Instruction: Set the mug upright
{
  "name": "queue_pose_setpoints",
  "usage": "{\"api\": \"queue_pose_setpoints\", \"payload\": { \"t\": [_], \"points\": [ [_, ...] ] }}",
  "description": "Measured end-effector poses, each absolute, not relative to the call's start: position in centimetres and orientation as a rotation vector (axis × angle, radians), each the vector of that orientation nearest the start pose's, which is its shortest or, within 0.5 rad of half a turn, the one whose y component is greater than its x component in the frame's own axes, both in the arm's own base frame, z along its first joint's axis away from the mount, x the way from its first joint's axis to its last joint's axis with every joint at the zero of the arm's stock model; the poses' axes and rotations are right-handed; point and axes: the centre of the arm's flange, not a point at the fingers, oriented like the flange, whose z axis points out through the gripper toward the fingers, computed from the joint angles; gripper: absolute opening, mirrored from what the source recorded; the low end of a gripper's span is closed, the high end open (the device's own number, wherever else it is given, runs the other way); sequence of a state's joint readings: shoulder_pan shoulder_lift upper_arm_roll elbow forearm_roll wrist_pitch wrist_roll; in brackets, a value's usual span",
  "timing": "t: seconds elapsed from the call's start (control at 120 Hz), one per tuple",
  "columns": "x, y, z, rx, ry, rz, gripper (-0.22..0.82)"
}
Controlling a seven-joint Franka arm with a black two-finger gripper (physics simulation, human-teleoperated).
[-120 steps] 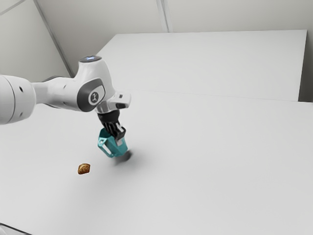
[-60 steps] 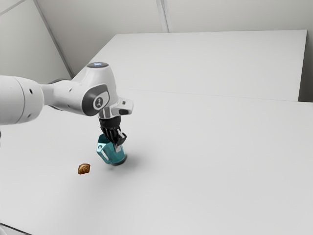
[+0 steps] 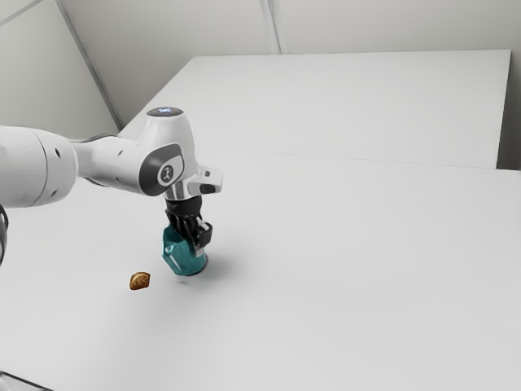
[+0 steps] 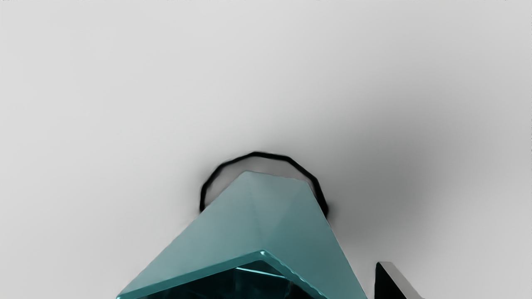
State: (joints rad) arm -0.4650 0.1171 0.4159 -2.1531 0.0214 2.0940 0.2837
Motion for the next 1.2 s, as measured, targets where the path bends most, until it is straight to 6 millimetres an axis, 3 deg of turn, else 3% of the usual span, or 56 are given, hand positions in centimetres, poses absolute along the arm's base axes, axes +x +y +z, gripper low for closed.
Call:
{"api": "queue_pose_setpoints", "payload": {
  "t": [0.1, 0.217, 0.542, 0.808, 1.008, 1.2],
  "points": [
    [53.5, -2.8, 34.1, -3.041, 0.526, 0.254, 0.32],
    [54.0, -2.9, 35.1, -3.043, 0.526, 0.219, 0.44],
    [54.2, -2.6, 39.1, -3.078, 0.503, 0.106, 0.57],
    [56.1, -1.8, 45.6, -3.071, 0.461, -0.050, 0.59],
    [57.1, -0.5, 52.1, -3.023, 0.426, -0.114, 0.60],
    [56.7, 0.9, 59.2, -3.003, 0.353, -0.170, 0.60]
  ]
}}
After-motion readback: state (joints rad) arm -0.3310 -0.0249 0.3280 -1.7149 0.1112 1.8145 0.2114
